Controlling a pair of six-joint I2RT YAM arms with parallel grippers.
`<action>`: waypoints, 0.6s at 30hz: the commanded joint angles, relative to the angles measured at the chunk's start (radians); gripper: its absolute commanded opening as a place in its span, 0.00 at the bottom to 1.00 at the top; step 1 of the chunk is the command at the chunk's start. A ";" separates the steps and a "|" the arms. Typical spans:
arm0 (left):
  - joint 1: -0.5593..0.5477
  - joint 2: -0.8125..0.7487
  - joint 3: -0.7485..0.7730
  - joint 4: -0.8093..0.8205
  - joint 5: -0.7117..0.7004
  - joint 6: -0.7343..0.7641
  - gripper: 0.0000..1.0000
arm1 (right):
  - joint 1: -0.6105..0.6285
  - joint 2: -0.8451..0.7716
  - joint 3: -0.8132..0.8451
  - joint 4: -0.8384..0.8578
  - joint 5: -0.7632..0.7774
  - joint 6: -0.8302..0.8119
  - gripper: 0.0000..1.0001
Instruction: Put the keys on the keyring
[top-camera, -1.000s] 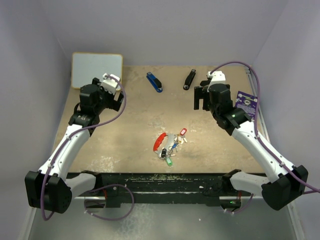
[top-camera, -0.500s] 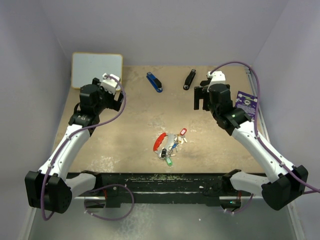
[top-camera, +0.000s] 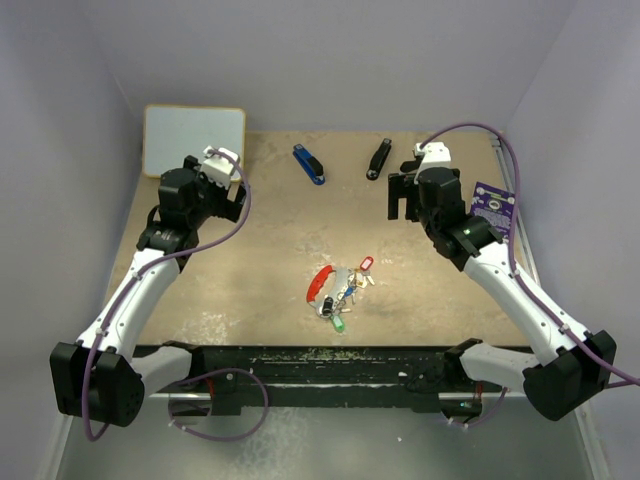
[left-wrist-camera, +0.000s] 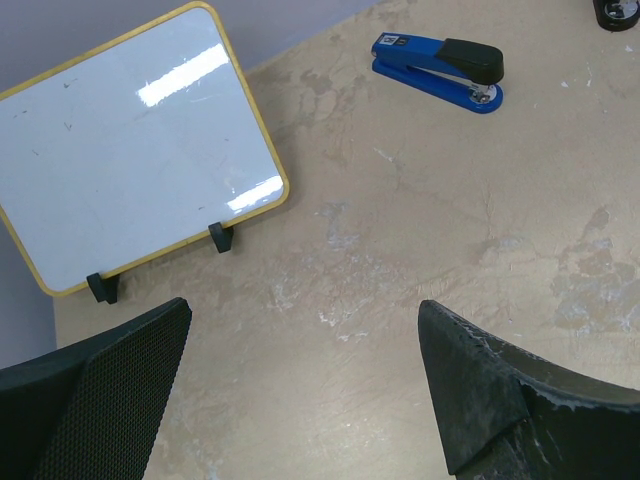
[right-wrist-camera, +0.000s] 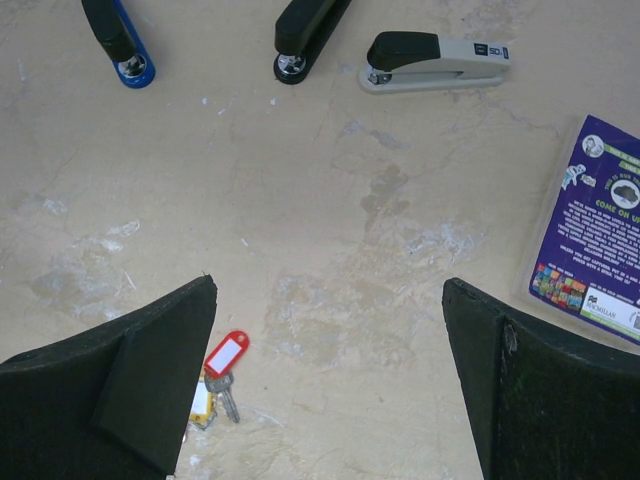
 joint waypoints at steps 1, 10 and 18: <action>0.009 -0.009 -0.007 0.056 0.016 -0.018 0.98 | 0.003 -0.018 0.007 0.017 0.012 -0.018 1.00; 0.015 -0.012 -0.004 0.056 -0.036 -0.004 0.98 | 0.002 -0.013 -0.002 0.022 0.037 -0.025 1.00; 0.020 -0.011 -0.004 0.059 -0.038 -0.006 0.98 | 0.000 -0.003 0.010 0.015 0.046 -0.021 1.00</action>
